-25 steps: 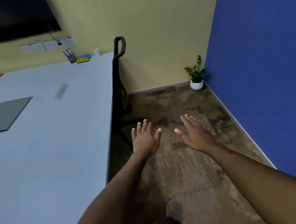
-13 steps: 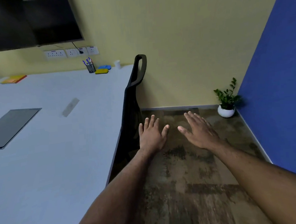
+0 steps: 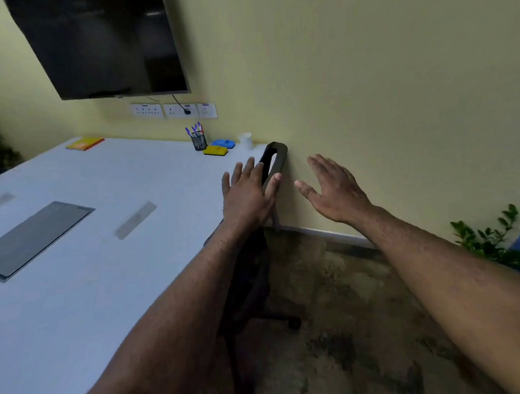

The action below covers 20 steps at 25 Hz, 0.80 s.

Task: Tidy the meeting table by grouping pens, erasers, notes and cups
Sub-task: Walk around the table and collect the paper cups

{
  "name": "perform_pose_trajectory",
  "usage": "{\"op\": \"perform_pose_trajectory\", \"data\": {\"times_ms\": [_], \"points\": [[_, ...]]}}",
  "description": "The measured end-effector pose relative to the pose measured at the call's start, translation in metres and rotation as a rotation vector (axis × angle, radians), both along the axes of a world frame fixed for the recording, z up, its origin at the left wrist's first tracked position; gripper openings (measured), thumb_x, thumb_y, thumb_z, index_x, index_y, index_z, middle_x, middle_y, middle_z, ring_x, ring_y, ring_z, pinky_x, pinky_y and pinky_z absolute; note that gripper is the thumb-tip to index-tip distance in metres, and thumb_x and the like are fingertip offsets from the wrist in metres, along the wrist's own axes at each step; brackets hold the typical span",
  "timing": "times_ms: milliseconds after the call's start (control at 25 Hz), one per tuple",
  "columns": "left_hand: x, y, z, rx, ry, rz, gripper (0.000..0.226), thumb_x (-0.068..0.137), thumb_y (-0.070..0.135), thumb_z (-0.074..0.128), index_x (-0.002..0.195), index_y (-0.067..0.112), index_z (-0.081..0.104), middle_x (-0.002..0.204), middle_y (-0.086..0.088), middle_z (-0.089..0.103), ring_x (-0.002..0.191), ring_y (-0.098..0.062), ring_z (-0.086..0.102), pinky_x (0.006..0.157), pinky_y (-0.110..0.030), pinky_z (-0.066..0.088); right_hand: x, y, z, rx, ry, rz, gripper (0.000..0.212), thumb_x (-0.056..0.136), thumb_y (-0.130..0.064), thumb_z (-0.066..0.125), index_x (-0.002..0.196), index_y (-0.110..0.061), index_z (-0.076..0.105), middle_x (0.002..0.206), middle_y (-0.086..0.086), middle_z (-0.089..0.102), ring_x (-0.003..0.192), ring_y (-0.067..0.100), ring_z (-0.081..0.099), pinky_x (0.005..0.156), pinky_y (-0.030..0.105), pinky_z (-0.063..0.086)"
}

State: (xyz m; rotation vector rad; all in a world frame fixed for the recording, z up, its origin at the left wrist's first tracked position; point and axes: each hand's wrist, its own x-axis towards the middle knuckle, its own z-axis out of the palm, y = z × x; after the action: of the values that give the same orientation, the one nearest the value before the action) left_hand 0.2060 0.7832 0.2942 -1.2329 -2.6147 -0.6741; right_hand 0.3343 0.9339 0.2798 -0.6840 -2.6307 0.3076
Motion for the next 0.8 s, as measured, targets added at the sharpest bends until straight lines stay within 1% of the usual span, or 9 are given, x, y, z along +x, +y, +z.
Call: {"op": "perform_pose_trajectory", "data": {"times_ms": [120,240,400,520,560,680,800], "points": [[-0.038,0.065,0.018,0.017,-0.033,0.034,0.061,0.1,0.053,0.03,0.146,0.014,0.039,0.156,-0.006,0.033,0.145,-0.022,0.026,0.119,-0.045,0.011,-0.032,0.071,0.014,0.015,0.031,0.058,0.073,0.095,-0.062,0.029,0.153,-0.018,0.018,0.161,0.005,0.017,0.147,0.022,0.016,0.119,0.04,0.013],[-0.08,0.122,0.028,0.014,-0.032,0.073,0.061,0.1,0.051,0.03,0.145,0.011,0.041,0.15,-0.009,0.043,0.14,-0.024,0.036,0.116,-0.044,0.018,-0.071,0.14,0.024,0.01,0.034,0.109,0.073,0.094,-0.063,0.028,0.152,-0.019,0.02,0.161,0.005,0.017,0.147,0.022,0.016,0.119,0.041,0.014],[-0.141,0.179,0.03,-0.019,0.024,0.077,0.059,0.1,0.052,0.031,0.139,0.01,0.047,0.14,-0.011,0.054,0.125,-0.03,0.049,0.107,-0.043,0.03,-0.128,0.204,0.018,-0.005,0.038,0.176,0.072,0.095,-0.063,0.027,0.152,-0.019,0.021,0.161,0.004,0.017,0.148,0.021,0.014,0.118,0.04,0.013],[-0.202,0.227,0.025,-0.024,0.065,0.103,0.059,0.1,0.052,0.034,0.137,0.008,0.048,0.137,-0.013,0.055,0.123,-0.032,0.05,0.106,-0.043,0.029,-0.185,0.258,0.007,-0.024,0.034,0.214,0.071,0.095,-0.062,0.027,0.152,-0.02,0.022,0.161,0.002,0.015,0.148,0.019,0.012,0.118,0.039,0.011],[-0.225,0.242,0.02,-0.035,0.078,0.112,0.061,0.099,0.053,0.033,0.137,0.008,0.047,0.139,-0.013,0.053,0.126,-0.032,0.049,0.107,-0.043,0.027,-0.205,0.275,0.003,-0.026,0.032,0.227,0.07,0.096,-0.062,0.027,0.152,-0.02,0.022,0.161,0.002,0.015,0.148,0.018,0.012,0.118,0.038,0.011],[-0.293,0.288,0.008,-0.109,0.07,0.155,0.065,0.099,0.056,0.03,0.142,0.009,0.042,0.151,-0.013,0.041,0.138,-0.029,0.037,0.114,-0.047,0.022,-0.268,0.327,-0.005,-0.032,0.001,0.257,0.069,0.096,-0.061,0.027,0.152,-0.02,0.022,0.161,0.001,0.016,0.148,0.017,0.012,0.119,0.038,0.011],[-0.353,0.327,-0.002,-0.172,0.063,0.197,0.066,0.098,0.056,0.03,0.145,0.01,0.039,0.155,-0.013,0.033,0.142,-0.03,0.03,0.117,-0.048,0.018,-0.331,0.371,-0.014,-0.006,-0.046,0.287,0.069,0.096,-0.061,0.027,0.152,-0.02,0.022,0.161,0.002,0.016,0.148,0.018,0.013,0.119,0.037,0.01]]}}
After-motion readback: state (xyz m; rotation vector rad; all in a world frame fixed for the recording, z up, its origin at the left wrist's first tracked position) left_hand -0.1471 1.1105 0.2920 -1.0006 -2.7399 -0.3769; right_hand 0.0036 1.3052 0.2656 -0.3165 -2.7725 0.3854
